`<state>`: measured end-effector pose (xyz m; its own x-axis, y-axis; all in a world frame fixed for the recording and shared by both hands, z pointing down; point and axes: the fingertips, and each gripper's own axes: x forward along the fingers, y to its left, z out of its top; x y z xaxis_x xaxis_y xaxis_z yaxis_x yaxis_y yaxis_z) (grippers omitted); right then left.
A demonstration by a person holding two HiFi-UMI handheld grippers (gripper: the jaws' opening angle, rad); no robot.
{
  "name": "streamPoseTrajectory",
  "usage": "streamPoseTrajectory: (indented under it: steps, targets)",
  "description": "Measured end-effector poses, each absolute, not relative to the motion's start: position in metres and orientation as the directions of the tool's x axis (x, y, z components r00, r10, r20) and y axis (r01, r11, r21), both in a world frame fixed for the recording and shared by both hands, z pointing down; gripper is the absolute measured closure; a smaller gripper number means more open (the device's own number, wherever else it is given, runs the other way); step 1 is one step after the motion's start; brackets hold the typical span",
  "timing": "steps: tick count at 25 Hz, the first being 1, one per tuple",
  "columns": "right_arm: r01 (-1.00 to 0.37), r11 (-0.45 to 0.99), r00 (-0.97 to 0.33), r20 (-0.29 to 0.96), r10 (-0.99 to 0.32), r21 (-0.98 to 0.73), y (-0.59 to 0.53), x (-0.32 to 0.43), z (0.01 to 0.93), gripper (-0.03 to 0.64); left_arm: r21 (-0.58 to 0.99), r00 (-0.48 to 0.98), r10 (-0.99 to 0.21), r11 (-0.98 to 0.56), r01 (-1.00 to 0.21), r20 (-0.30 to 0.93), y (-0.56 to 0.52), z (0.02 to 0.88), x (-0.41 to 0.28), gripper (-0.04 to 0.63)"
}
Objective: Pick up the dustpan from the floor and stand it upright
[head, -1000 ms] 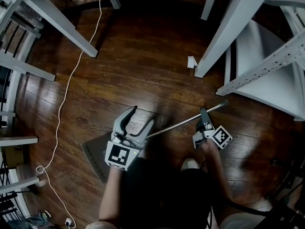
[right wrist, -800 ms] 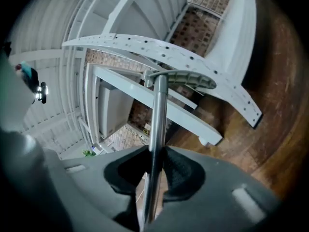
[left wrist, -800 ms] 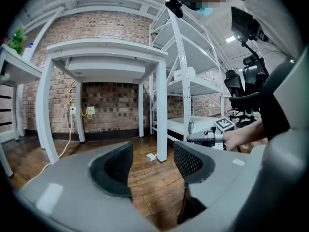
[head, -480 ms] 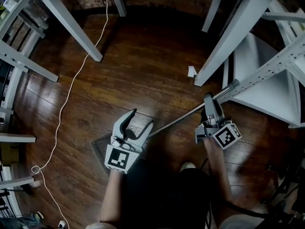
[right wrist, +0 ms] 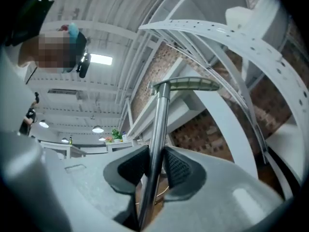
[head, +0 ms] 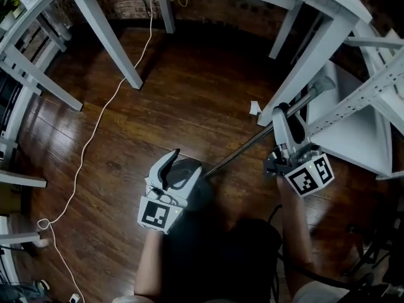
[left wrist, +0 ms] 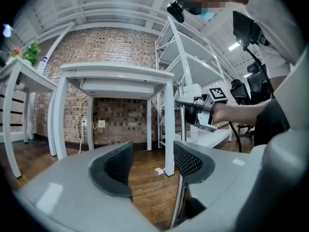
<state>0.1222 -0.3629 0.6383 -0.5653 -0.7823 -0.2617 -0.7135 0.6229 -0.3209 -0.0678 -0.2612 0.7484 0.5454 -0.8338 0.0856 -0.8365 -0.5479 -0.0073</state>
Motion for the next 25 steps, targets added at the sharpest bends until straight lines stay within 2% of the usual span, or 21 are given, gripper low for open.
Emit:
streamPoseTrajectory:
  steps: [6,13,20,25]
  targets:
    - [-0.686,0.722,-0.68,-0.272,-0.681,-0.091,-0.343,0.068,0.592,0.54,-0.011,0.528,-0.846,-0.53,-0.848,0.073,-0.259,0.743,-0.08,0.316]
    - [-0.552,0.827,-0.824,-0.225,-0.52,0.106,-0.296,0.004,0.577,0.532,0.012,0.472,-0.879,-0.472,-0.881,0.066,-0.242,0.739,-0.107,0.316]
    - [-0.42,0.894,-0.9,-0.2,-0.388,0.158,-0.258,-0.04,0.567,0.532,0.009,0.404,-0.912,-0.405,-0.914,0.067,-0.226,0.738,-0.139,0.316]
    - [-0.426,0.889,-0.901,-0.169,-0.4,0.166,-0.252,-0.057,0.574,0.532,0.004,0.386,-0.92,-0.386,-0.922,0.066,-0.217,0.735,-0.155,0.316]
